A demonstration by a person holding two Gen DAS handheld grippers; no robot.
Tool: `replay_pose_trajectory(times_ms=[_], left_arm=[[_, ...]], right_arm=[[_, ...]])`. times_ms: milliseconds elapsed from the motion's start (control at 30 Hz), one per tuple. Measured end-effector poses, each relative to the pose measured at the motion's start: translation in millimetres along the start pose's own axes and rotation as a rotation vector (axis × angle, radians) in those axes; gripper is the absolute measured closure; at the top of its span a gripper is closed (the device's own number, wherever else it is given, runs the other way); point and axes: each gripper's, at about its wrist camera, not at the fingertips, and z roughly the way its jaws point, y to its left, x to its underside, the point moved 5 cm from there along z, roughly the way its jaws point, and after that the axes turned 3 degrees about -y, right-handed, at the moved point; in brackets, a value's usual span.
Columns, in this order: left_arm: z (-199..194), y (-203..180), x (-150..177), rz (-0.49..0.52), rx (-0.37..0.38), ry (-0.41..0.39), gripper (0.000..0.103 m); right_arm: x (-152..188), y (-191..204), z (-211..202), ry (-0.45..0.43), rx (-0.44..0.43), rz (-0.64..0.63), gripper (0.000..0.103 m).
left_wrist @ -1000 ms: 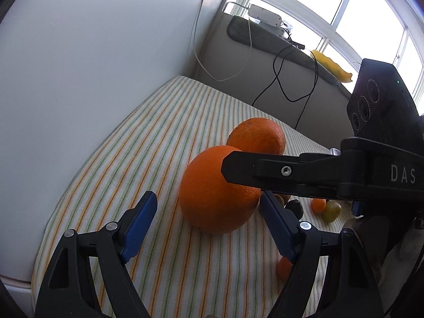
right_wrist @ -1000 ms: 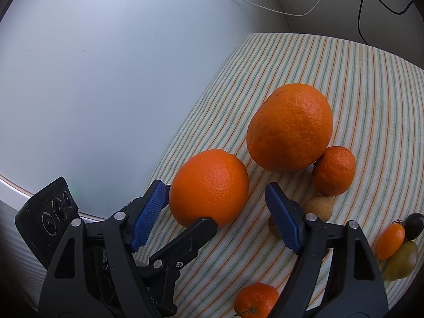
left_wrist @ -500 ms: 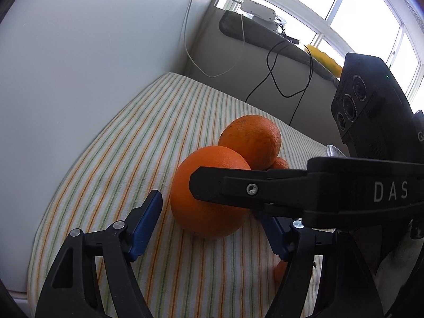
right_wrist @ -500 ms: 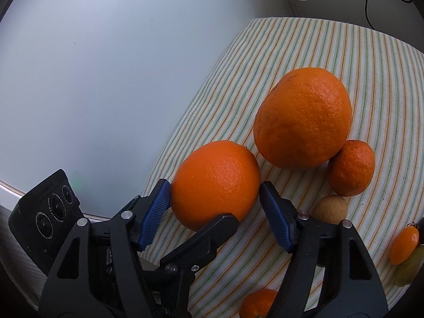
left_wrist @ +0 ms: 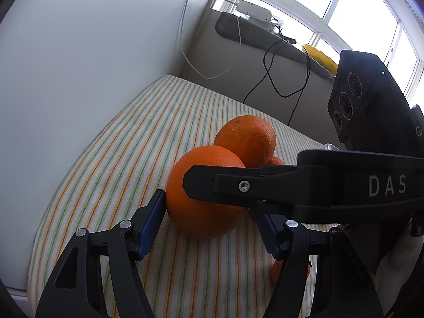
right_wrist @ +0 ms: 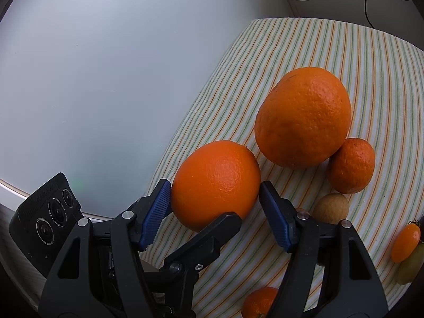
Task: Organize fruits
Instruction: 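Lift the large orange with the right tool and carry it over the plate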
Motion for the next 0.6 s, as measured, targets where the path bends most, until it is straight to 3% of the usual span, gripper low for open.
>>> replay_pose_trajectory(times_ms=[600], left_arm=[[-21, -30, -8, 0.045, -0.026, -0.057, 0.038]], right_arm=[[-1, -4, -27, -0.049, -0.042, -0.027, 0.031]])
